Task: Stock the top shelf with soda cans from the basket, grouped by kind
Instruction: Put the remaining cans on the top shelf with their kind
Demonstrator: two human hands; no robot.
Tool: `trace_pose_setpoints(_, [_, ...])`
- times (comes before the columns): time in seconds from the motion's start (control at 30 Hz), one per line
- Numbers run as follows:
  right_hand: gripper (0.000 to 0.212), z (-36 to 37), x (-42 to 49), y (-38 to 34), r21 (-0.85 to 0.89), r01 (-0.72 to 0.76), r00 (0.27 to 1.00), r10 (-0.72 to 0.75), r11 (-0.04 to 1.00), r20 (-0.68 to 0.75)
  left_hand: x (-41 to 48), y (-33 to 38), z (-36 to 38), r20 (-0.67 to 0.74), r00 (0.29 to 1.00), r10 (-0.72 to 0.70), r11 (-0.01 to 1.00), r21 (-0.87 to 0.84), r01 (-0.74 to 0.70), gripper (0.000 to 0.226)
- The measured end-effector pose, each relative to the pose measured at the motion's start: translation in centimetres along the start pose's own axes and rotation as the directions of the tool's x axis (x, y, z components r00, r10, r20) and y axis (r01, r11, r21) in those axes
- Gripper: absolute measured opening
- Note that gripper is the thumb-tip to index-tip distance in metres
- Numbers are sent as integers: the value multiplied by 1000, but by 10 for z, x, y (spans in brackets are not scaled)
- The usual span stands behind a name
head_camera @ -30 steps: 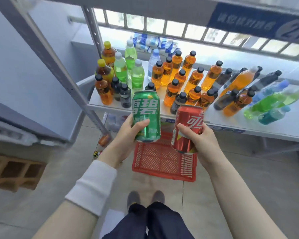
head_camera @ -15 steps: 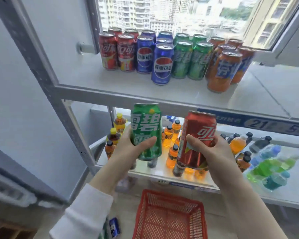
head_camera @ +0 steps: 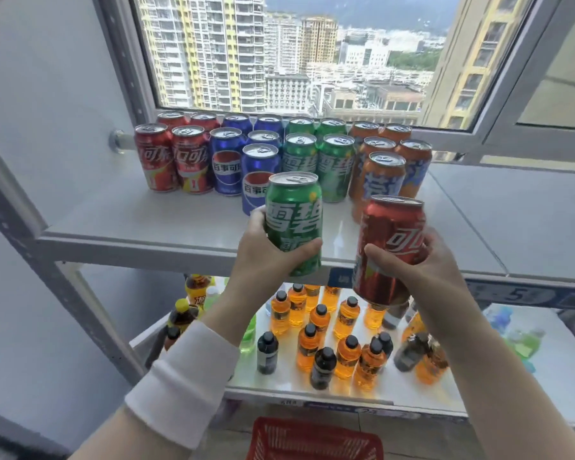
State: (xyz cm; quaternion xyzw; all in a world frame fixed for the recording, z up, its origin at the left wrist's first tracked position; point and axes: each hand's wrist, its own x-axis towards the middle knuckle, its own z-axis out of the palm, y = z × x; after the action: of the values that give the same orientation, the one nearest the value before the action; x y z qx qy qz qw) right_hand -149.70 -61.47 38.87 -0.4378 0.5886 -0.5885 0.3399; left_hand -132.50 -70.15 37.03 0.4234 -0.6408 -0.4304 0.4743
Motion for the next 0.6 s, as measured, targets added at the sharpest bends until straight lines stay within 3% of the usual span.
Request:
trace_pose_setpoints(0.3, [65,-9,29,-2,-4,29,995,-29,1000,-92,56,-14,35,-27,1000,10,995,96,-7,70])
trace_pose_setpoints(0.6, [55,-23,63,-1,-12,68,997,-69,998,-24,76,-20,56,-118,992,40,974,224,-13,78])
